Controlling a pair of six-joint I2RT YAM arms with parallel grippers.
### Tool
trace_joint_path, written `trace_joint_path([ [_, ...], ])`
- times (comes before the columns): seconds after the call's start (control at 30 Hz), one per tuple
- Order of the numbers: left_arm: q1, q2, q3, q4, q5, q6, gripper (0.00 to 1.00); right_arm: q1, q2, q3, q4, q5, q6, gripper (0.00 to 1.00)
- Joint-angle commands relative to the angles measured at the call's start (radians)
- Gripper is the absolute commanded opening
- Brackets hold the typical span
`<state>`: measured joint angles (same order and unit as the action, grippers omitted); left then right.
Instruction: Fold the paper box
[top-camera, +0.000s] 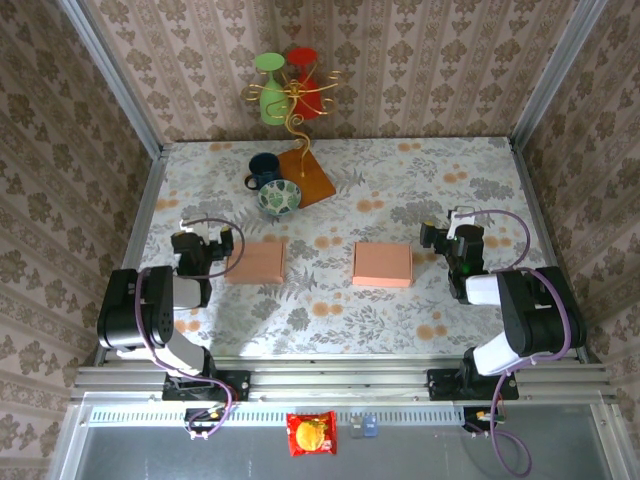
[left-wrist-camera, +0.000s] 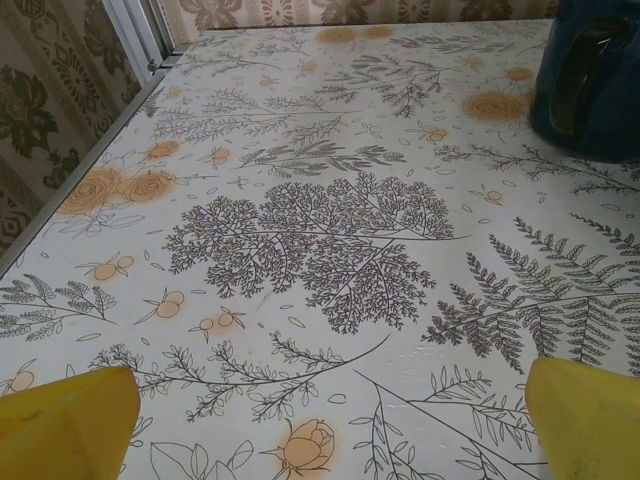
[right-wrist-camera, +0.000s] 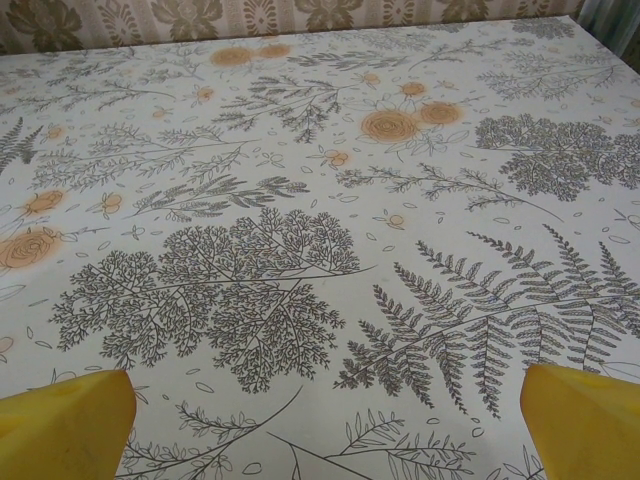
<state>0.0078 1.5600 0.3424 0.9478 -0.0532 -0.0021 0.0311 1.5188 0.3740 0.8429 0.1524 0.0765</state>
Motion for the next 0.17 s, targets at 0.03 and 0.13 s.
trace_joint_path([
  [0.03,-0.004,-0.006,0.014,0.033,-0.011,0.020,1.00,0.010,0.015,0.028,0.024,0.035,-0.026,1.00],
  [0.13,-0.004,-0.005,0.014,0.034,-0.010,0.019,1.00,0.027,0.011,0.001,0.073,0.008,-0.058,1.00],
])
